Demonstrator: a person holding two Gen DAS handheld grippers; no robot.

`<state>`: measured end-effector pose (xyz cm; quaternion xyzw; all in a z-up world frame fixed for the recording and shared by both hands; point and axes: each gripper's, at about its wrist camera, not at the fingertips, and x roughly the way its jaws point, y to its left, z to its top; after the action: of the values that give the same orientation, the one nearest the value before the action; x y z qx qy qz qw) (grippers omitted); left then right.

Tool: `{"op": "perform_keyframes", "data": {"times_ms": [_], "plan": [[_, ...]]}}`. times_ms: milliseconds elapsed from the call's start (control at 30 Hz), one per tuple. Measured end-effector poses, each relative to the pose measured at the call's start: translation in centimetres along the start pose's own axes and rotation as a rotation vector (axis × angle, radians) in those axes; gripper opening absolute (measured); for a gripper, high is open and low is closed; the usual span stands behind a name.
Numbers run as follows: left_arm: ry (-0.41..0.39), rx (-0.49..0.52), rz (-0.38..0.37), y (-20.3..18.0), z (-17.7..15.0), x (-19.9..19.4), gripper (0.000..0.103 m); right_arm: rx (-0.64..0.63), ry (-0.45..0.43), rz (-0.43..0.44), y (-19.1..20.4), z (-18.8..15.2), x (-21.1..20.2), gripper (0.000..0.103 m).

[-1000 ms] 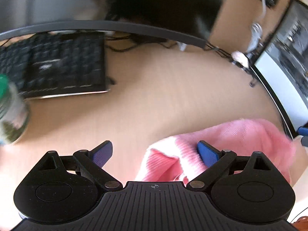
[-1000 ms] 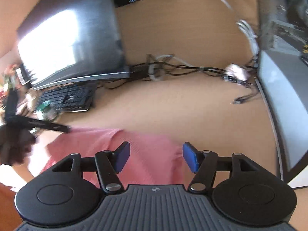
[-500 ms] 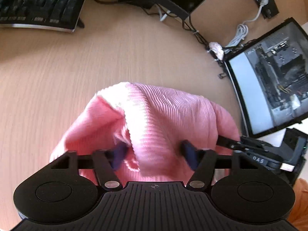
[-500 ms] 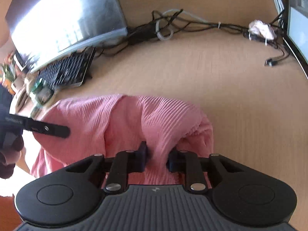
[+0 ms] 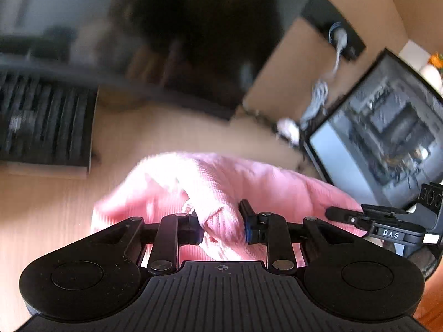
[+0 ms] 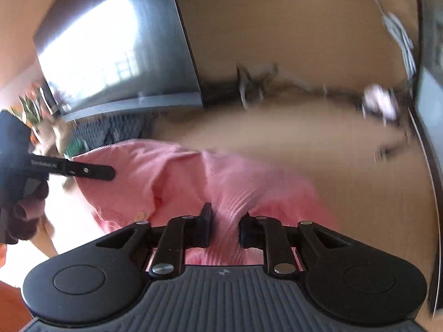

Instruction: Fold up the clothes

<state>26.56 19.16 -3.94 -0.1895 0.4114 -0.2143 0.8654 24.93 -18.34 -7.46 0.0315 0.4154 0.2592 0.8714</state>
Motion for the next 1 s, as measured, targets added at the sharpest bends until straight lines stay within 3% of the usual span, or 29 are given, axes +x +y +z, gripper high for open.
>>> {"op": "perform_keyframes", "data": {"times_ms": [100, 133, 167, 267, 300, 433, 533, 633, 700, 767, 867, 1000], "plan": [[0.091, -0.037, 0.047, 1.3, -2.8, 2.0, 0.031, 0.028, 0.078, -0.081, -0.8, -2.0, 2.5, 0.027], [0.111, -0.040, 0.071, 1.7, -3.4, 2.8, 0.034, 0.032, 0.085, -0.094, -0.9, -2.4, 2.9, 0.029], [0.125, -0.042, 0.089, 2.0, -3.9, 3.3, 0.043, 0.034, 0.086, -0.103, -0.9, -2.5, 2.9, 0.034], [0.098, -0.034, 0.093, 2.1, -3.5, 2.2, 0.049, 0.007, 0.011, -0.104, -0.6, -1.2, 0.8, 0.051], [0.071, -0.011, 0.104, 1.8, -2.9, 1.3, 0.059, -0.003, -0.018, -0.105, -0.5, -0.7, 0.0, 0.054], [-0.040, 0.031, 0.086, 0.9, -0.7, -1.7, 0.070, 0.005, -0.099, -0.103, -0.1, 0.9, -0.3, 0.059], [-0.072, 0.042, 0.025, -1.1, 0.8, -0.2, 0.078, 0.021, -0.128, -0.085, 0.4, 1.8, 1.4, 0.064], [-0.037, 0.042, -0.002, -2.2, 0.9, 3.3, 0.085, 0.057, -0.082, -0.070, 0.5, 1.6, 5.5, 0.070], [-0.002, 0.040, -0.008, -2.5, 0.8, 5.9, 0.088, 0.086, -0.052, -0.077, 0.4, 1.1, 7.7, 0.076], [0.053, 0.011, 0.043, -1.3, 0.5, 8.4, 0.087, 0.082, -0.072, -0.072, 1.1, 0.5, 7.8, 0.088], [0.050, -0.018, 0.034, -0.2, 0.8, 9.2, 0.088, 0.070, -0.052, -0.046, 1.7, 0.4, 7.9, 0.103], [0.049, -0.032, 0.057, -0.7, 1.5, 8.6, 0.088, 0.075, -0.044, -0.041, 1.7, 0.4, 7.7, 0.103]]}}
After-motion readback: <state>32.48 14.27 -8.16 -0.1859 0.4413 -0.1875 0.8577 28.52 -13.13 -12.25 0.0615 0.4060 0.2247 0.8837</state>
